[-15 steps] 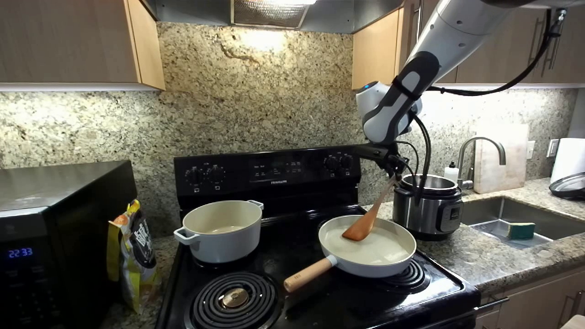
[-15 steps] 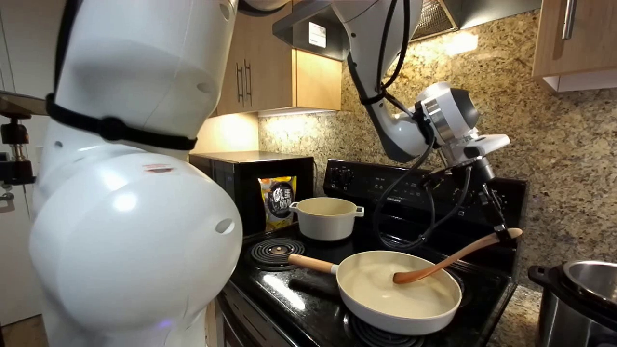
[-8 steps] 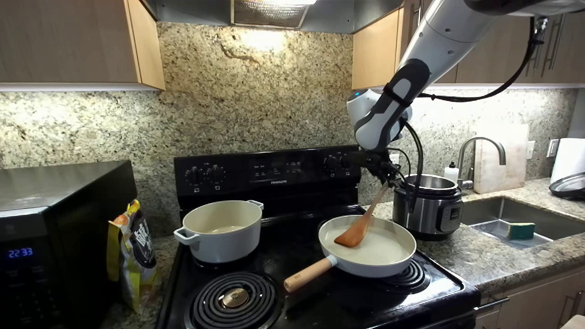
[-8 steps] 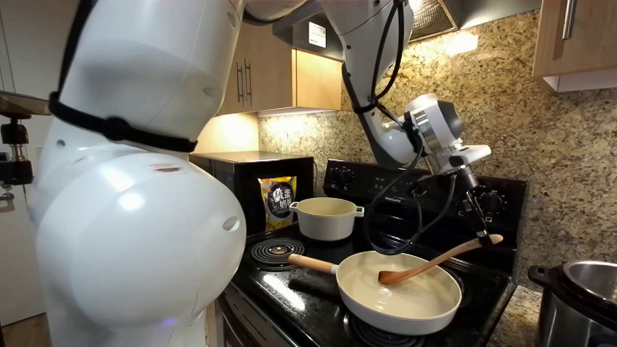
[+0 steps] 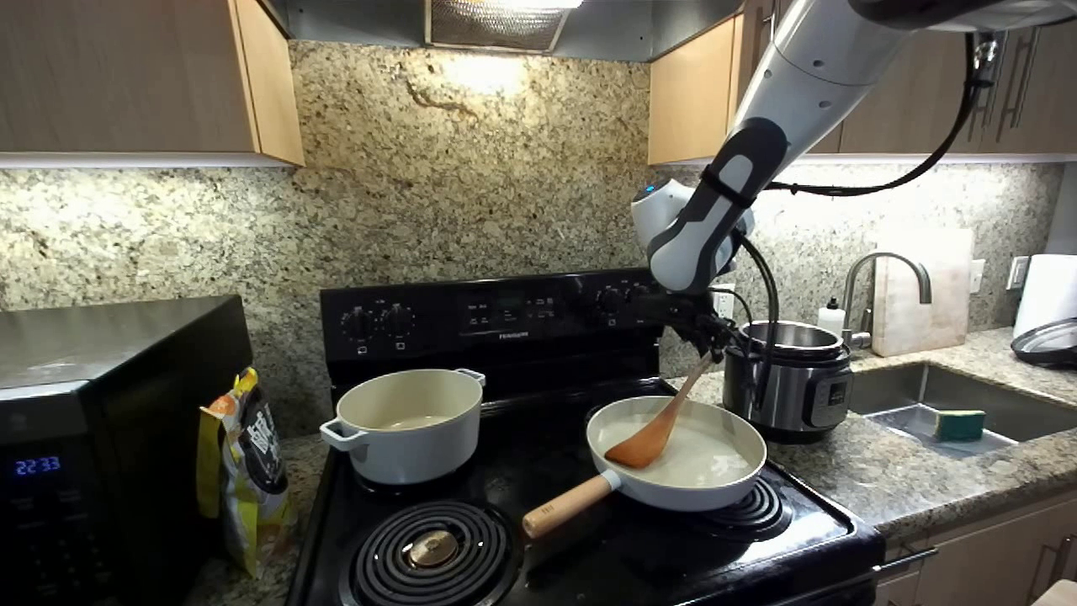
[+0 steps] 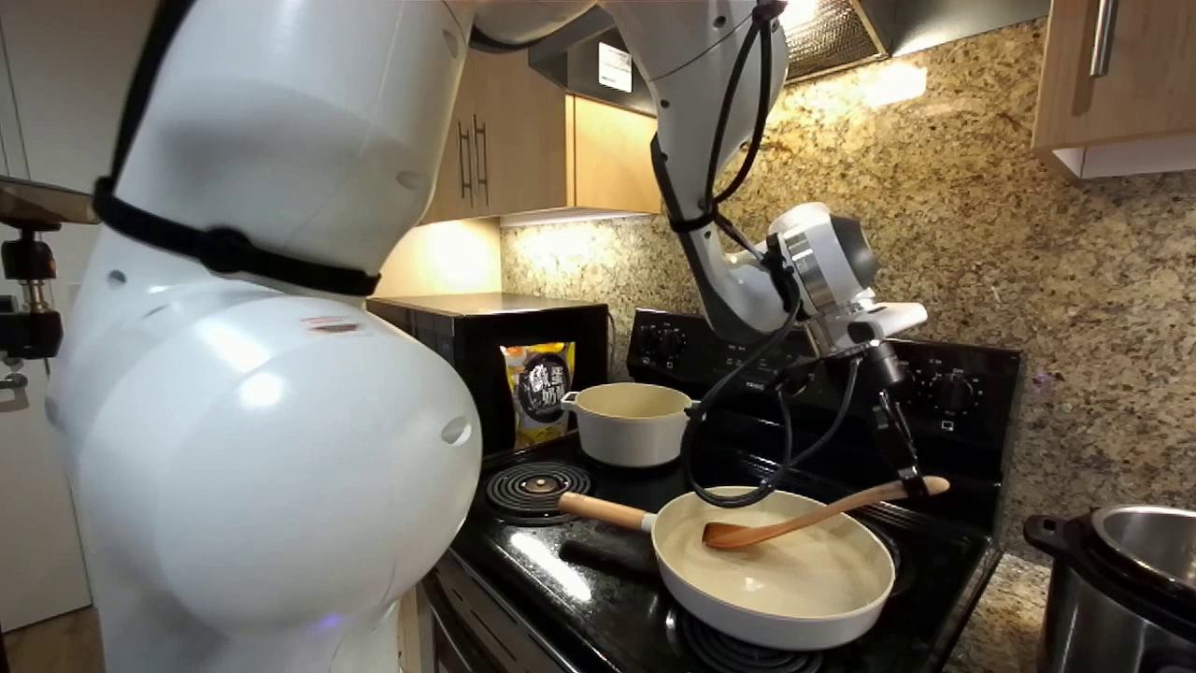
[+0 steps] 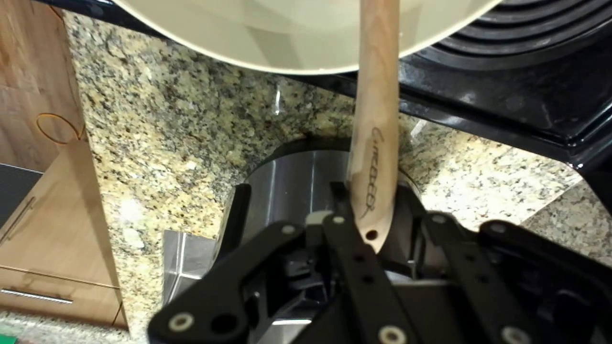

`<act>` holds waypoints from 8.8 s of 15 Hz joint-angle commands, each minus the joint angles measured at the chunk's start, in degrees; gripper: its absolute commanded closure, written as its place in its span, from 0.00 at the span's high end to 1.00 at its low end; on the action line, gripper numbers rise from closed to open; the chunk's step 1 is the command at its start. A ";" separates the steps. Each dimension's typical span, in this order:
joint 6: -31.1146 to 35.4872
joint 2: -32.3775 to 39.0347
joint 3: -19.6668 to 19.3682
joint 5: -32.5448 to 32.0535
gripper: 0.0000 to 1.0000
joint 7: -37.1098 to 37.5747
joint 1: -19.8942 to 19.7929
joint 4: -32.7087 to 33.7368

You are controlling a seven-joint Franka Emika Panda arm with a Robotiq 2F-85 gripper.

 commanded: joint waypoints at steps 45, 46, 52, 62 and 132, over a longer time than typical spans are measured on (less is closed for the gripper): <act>-3.12 -4.83 1.89 -3.09 0.11 2.78 -2.91 0.00; -3.10 -4.61 2.02 -3.11 0.11 2.89 -2.56 -0.08; -2.05 -3.38 2.42 -3.44 0.11 4.02 -0.74 -1.31; 0.63 -6.06 1.61 -3.63 0.11 7.80 -0.63 -9.51; -7.70 -4.76 -2.88 -4.17 0.11 3.38 -2.44 -8.22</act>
